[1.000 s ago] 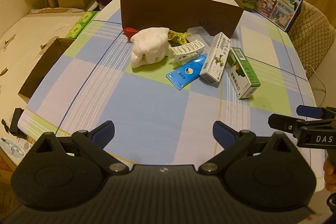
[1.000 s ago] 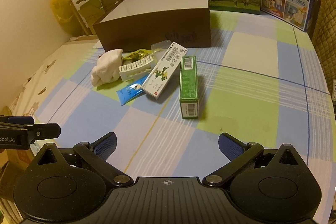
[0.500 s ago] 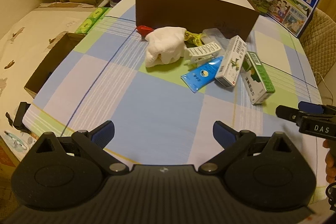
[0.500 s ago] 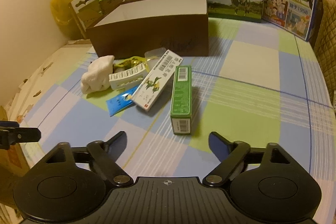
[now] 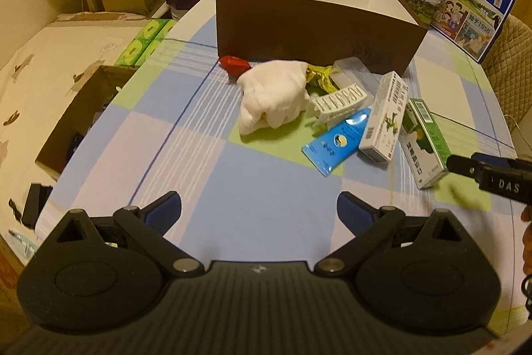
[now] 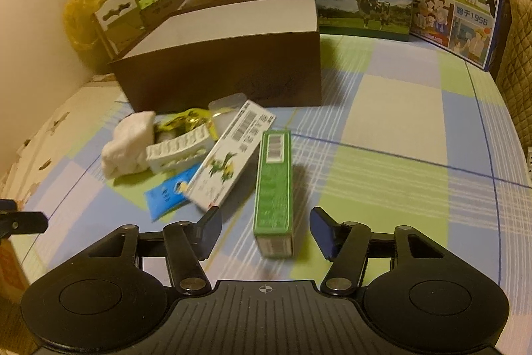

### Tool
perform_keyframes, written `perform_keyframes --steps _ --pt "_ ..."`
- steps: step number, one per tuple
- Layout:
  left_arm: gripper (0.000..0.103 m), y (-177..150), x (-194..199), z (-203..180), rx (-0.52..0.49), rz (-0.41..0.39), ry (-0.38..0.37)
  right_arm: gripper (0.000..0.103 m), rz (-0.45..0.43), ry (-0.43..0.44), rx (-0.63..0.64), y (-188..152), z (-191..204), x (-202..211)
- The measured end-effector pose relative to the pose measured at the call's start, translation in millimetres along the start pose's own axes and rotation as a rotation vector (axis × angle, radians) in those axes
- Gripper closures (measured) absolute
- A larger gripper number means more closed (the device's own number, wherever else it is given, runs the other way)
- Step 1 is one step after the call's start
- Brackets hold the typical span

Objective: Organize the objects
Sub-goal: 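Close the right tool on the green carton while the left tool grasps the white cloth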

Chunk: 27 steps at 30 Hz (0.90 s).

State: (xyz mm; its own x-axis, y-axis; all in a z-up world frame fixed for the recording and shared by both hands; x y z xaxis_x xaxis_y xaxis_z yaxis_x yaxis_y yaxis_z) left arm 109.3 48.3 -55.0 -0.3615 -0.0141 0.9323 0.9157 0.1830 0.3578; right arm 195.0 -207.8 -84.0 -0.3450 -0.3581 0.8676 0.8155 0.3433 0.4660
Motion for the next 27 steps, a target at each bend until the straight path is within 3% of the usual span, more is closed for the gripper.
perform_keyframes --steps 13,19,22,27 --pt "0.004 46 -28 19 -0.047 -0.002 -0.014 0.054 0.061 -0.067 -0.006 35 4 -47" --pt "0.005 65 -45 20 -0.079 0.015 -0.034 0.062 0.086 -0.089 -0.024 38 3 -60" --pt "0.005 73 -53 18 -0.102 0.017 -0.043 0.075 0.093 -0.11 -0.024 38 2 -63" --pt "0.006 87 -64 12 -0.138 0.021 -0.057 0.076 0.096 -0.11 -0.056 35 -5 -59"
Point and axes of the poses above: each gripper's, at about its wrist camera, not at the fingertips, and x roughly against the way its jaws point, z to its left, y to its top, the point moved 4 cm from there along -x, roughly the way its jaws point, and after that the axes turned 13 degrees about z, right-handed, at the moved point
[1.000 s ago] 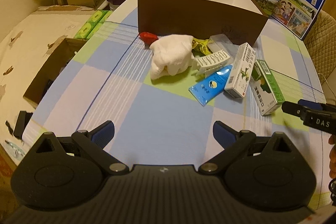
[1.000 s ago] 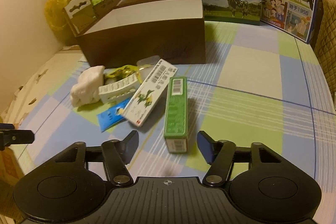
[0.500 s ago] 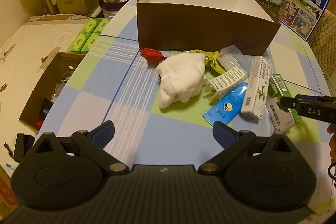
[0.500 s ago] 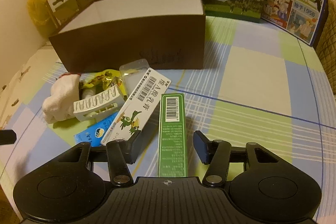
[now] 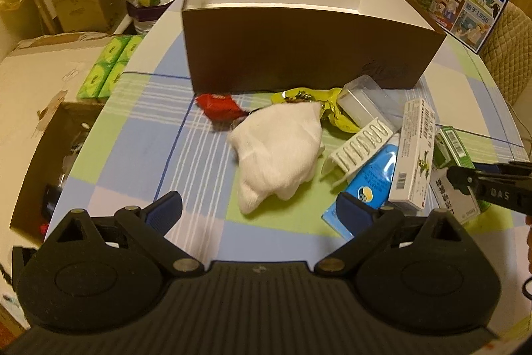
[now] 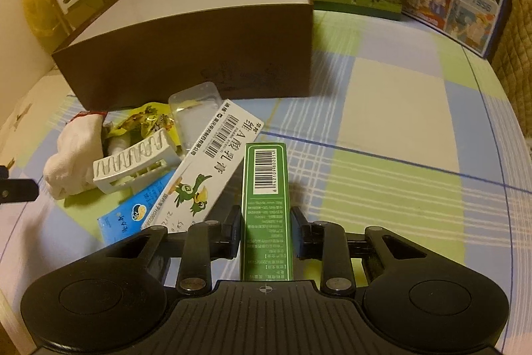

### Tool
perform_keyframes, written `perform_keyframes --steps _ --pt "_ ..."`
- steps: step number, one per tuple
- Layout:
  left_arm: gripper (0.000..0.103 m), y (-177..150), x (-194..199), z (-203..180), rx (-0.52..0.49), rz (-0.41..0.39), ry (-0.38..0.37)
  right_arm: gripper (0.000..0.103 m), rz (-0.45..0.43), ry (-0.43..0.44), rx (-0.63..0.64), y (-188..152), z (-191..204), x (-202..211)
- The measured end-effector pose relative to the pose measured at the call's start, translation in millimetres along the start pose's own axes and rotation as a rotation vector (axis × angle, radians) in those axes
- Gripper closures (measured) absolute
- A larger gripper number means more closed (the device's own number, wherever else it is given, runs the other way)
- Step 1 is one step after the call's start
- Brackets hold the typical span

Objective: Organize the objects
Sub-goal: 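Close the right tool on the green carton while the left tool grasps the white cloth, then lift the green carton with the right tool while the left tool carries the cloth over the box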

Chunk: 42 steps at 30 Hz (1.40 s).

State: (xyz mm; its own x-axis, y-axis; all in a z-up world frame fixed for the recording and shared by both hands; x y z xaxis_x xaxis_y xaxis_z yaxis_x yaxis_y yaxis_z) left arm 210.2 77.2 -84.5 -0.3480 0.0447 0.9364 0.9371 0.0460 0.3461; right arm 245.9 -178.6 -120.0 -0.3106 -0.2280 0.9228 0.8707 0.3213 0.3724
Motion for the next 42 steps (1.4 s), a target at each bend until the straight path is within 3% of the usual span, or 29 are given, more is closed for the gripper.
perform_keyframes --steps 16,19,24,30,42 --pt "0.014 41 -43 -10 -0.061 0.033 -0.019 0.077 -0.024 -0.046 -0.148 -9 -34 26" --pt "0.019 43 -51 -10 -0.06 0.045 -0.02 0.077 -0.022 -0.054 -0.169 -11 -38 28" --pt "0.043 42 -57 -9 -0.058 0.06 -0.059 0.076 -0.018 -0.057 -0.193 -15 -42 31" --pt "0.063 38 -49 -8 -0.073 0.039 -0.077 0.077 -0.022 -0.052 -0.207 -14 -42 35" --pt "0.066 50 16 6 -0.04 -0.07 -0.117 0.076 -0.1 0.007 -0.189 11 -28 65"
Point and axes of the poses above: each gripper's, at about its wrist camera, not at the fingertips, and x roughly against the way its jaws point, z to its left, y to its top, the point moved 4 cm from there along -x, roughly the way its jaws point, and after that the axes turned 13 degrees about z, right-handed, at the moved point
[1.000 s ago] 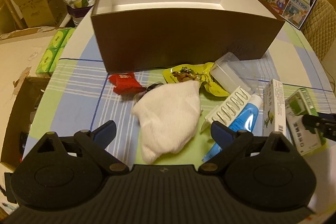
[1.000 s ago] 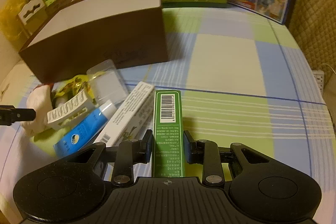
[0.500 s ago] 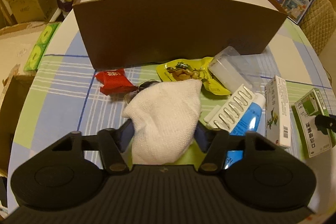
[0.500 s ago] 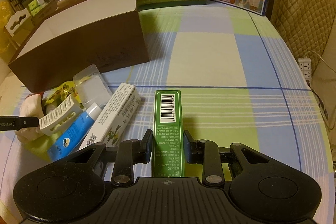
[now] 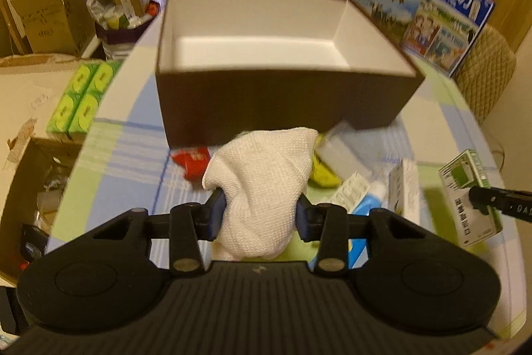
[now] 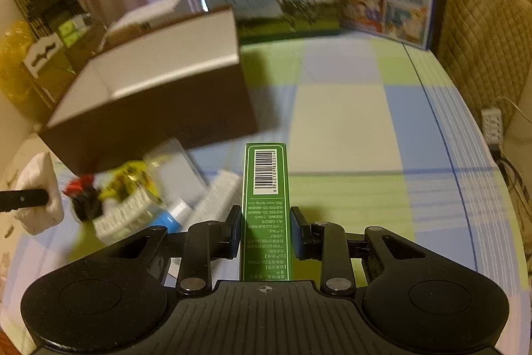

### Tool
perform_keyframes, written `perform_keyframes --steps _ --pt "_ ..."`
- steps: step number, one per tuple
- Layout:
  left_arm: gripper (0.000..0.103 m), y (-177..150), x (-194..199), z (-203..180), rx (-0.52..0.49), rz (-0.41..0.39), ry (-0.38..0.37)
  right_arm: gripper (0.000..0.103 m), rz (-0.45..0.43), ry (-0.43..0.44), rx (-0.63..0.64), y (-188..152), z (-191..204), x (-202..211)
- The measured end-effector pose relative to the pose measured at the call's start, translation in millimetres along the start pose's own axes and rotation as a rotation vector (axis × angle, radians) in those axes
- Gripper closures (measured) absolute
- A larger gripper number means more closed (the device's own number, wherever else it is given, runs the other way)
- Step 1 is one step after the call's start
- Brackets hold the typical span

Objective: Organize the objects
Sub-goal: 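Lift the green carton with the right tool while the left tool carries the cloth over the box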

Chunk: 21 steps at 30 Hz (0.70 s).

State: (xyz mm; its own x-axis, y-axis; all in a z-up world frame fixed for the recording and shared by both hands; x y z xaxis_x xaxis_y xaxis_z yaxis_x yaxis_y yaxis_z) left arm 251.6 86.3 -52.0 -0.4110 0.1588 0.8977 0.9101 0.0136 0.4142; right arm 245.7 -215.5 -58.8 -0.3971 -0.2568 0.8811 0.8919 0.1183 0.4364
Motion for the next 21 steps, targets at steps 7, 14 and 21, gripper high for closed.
perform_keyframes --steps 7,14,21 --pt "0.066 38 29 -3 0.003 -0.078 -0.015 0.076 -0.058 0.079 0.058 36 32 11" --pt "0.066 85 36 -15 -0.017 -0.144 -0.025 0.077 -0.145 0.139 0.135 89 75 15" --pt "0.066 131 21 -25 -0.026 -0.155 -0.026 0.077 -0.202 0.174 0.178 139 109 6"
Point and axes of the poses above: each gripper's, at about its wrist camera, not at the fingertips, and x roughly against the way its jaws point, z to its left, y to its top, the point moved 4 cm from there along -x, roughly the way its jaws point, and after that the axes turned 13 degrees about z, right-handed, at the moved point
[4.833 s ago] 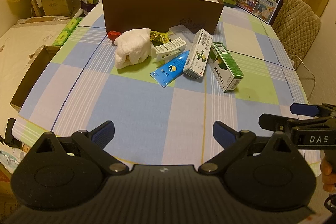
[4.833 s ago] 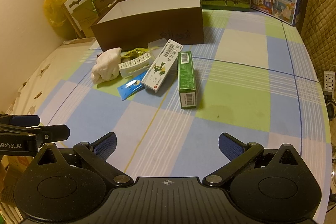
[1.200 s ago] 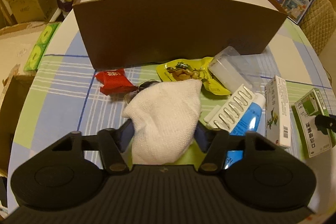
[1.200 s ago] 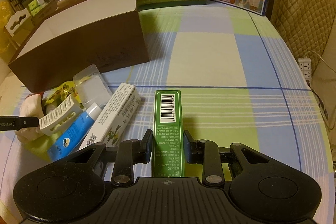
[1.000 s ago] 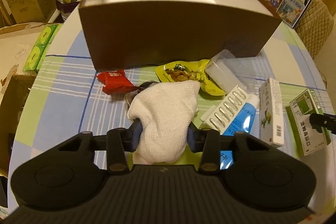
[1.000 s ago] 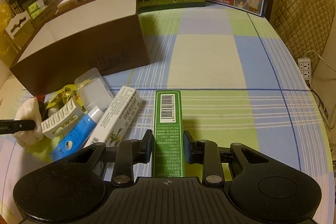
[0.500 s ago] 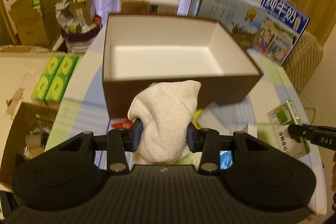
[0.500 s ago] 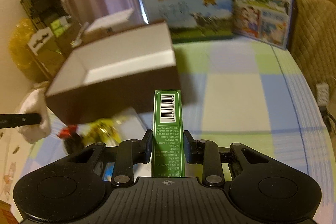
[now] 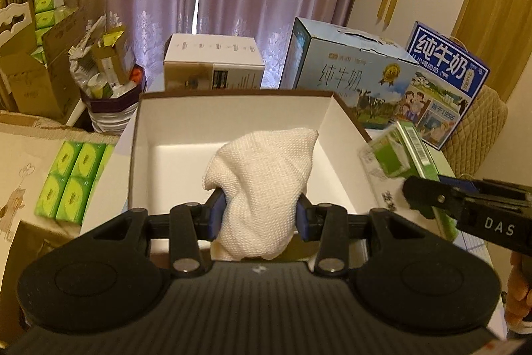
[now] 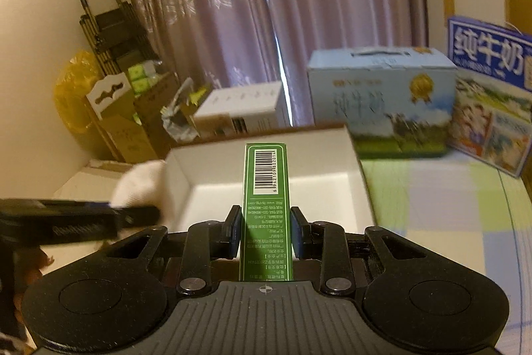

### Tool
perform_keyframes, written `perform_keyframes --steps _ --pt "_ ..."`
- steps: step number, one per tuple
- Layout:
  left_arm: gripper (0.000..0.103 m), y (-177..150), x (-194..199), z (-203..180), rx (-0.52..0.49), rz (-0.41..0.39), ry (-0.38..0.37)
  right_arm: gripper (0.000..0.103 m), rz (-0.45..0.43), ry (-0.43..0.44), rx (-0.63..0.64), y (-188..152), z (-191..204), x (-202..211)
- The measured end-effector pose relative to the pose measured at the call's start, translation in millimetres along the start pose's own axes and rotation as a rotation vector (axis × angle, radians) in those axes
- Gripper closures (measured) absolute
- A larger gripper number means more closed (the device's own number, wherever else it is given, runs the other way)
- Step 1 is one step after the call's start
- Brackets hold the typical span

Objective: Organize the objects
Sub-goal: 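Lift the green carton with the right tool while the left tool carries the cloth over the box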

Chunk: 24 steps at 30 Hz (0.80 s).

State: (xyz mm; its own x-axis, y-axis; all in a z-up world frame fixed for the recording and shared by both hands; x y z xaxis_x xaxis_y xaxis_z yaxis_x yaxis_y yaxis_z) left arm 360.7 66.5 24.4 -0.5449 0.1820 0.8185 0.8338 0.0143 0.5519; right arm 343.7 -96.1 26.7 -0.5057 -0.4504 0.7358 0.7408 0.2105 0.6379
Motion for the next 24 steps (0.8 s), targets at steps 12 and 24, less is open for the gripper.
perform_keyframes --steps 12,24 --pt "0.065 39 -68 7 0.052 0.083 -0.008 0.077 0.02 -0.013 0.001 42 -5 -69" --pt "0.065 30 -141 16 0.099 0.241 -0.005 0.077 0.17 -0.035 -0.033 23 -30 -138"
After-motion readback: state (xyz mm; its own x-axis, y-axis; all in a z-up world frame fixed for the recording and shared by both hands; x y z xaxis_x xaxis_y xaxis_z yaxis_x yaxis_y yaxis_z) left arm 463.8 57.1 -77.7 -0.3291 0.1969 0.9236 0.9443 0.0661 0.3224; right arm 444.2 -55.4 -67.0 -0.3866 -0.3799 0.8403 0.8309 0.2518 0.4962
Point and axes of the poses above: each gripper's, at about its wrist camera, not at the fingertips, and x roughly against the way its jaws point, z to its left, y to its top, the point moved 4 cm from there along -x, roughly the way its jaws point, and after that the axes turned 13 degrees about z, right-handed, at the moved point
